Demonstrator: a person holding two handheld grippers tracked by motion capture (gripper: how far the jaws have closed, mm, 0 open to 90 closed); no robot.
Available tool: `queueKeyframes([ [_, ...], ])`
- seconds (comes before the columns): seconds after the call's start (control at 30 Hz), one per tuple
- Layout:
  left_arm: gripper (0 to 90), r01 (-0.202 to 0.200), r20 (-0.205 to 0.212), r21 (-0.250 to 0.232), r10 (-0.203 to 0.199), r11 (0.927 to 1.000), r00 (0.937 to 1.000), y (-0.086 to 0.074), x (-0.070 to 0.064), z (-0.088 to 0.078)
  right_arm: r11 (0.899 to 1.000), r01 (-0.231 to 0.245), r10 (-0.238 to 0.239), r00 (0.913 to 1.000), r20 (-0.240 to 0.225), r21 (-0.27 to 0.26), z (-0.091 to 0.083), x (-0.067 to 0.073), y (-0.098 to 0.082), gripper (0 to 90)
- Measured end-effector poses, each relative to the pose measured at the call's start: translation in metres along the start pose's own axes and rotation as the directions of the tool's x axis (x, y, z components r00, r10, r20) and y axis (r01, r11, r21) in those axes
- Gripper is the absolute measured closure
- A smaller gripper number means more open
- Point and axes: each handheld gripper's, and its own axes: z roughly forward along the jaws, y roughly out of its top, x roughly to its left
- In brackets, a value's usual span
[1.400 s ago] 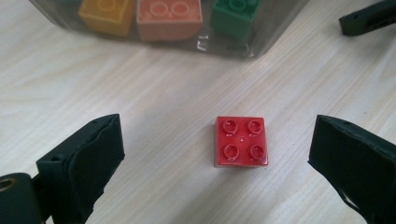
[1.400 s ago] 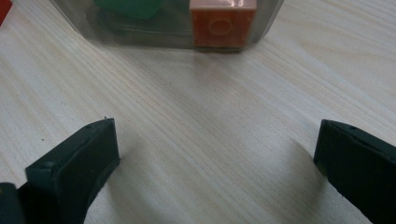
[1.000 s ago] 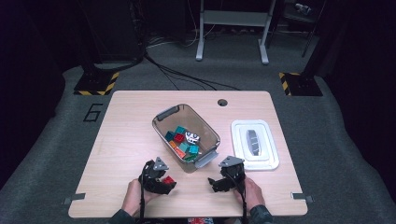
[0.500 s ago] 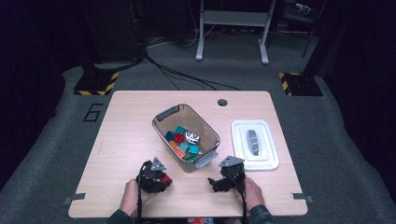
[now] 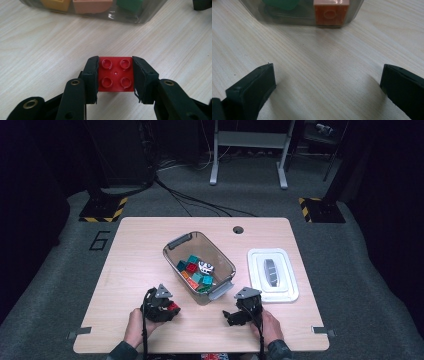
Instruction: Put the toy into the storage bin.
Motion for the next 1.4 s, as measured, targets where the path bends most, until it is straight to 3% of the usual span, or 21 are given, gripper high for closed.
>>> queueKeyframes([
  [0.37, 59.3, 0.018, -0.036, -0.020, -0.019, 0.9996, 0.9992, 0.000, 0.015, -0.015, 1.000, 0.000, 0.000, 1.0000, 0.000, 0.000, 0.000, 0.000, 0.000, 0.0],
  [0.9, 59.3, 0.036, -0.096, -0.094, -0.045, 0.9949, 0.9944, 0.022, 0.038, -0.057, 1.000, 0.007, -0.007, 1.0000, -0.001, -0.001, 0.000, 0.000, 0.000, 0.0],
  [1.2, 59.3, 0.005, -0.114, -0.127, -0.019, 0.9919, 0.9932, 0.047, 0.042, -0.078, 1.000, 0.007, -0.007, 1.0000, -0.001, -0.001, 0.000, 0.000, 0.000, 0.0],
  [1.4, 59.3, -0.036, -0.124, -0.130, 0.020, 0.9909, 0.9920, 0.064, 0.040, -0.087, 1.000, 0.007, -0.007, 1.0000, -0.001, 0.000, 0.000, -0.001, 0.000, 0.0],
])
